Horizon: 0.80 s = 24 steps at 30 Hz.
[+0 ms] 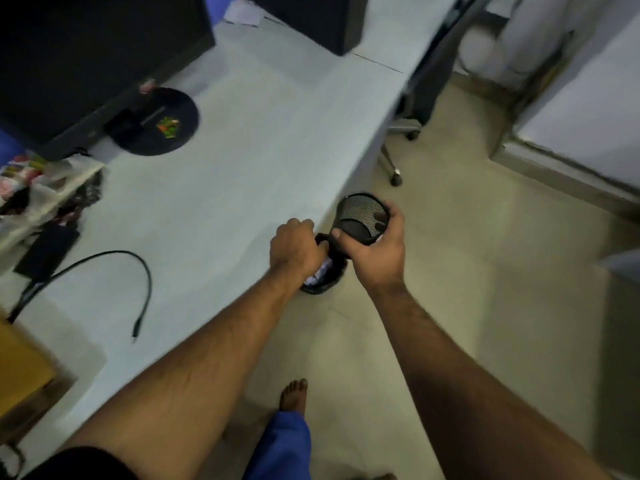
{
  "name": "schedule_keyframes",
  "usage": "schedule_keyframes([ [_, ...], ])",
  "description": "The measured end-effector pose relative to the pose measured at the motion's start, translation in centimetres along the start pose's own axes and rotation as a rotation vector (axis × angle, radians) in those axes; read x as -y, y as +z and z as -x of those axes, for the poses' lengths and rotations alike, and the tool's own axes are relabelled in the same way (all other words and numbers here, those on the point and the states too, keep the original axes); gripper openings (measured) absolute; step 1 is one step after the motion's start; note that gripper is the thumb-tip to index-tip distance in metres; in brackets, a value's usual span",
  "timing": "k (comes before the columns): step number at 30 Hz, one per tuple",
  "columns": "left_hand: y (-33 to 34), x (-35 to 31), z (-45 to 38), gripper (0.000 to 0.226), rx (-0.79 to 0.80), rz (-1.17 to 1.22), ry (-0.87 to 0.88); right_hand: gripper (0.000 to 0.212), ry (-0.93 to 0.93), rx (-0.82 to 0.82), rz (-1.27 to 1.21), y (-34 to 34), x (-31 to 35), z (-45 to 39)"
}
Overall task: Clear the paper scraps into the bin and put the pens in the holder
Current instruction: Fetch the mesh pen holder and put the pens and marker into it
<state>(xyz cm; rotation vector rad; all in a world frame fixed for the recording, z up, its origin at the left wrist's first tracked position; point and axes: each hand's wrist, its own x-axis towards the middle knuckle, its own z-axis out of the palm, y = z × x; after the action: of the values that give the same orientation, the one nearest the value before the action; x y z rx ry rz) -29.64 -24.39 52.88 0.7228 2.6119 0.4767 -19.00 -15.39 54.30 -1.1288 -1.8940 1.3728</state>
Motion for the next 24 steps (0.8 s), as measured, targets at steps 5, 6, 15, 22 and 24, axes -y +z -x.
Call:
schedule_keyframes([
  [5, 8.5, -10.6, 5.4, 0.032, 0.092, 0.157, 0.103, 0.091, 0.143, -0.168, -0.036, -12.4, -7.2, 2.7],
  [6, 11.0, -12.6, 6.9, 0.033, 0.131, 0.189, 0.095, 0.091, 0.166, -0.196, -0.035, -15.1, -8.9, 3.4],
  [15, 34.6, -24.3, 13.8, 0.027, 0.377, 0.292, 0.113, 0.095, 0.411, -0.348, -0.059, -35.2, -28.6, 8.4],
  [22, 56.3, -27.1, 13.4, 0.017, 0.566, 0.167, 0.238, 0.092, 0.608, -0.596, -0.094, -37.8, -49.8, 10.5],
  [24, 62.9, -25.8, 12.7, 0.017, 0.6, 0.113, 0.234, 0.087, 0.659, -0.654, -0.101, -36.6, -56.3, 11.2],
])
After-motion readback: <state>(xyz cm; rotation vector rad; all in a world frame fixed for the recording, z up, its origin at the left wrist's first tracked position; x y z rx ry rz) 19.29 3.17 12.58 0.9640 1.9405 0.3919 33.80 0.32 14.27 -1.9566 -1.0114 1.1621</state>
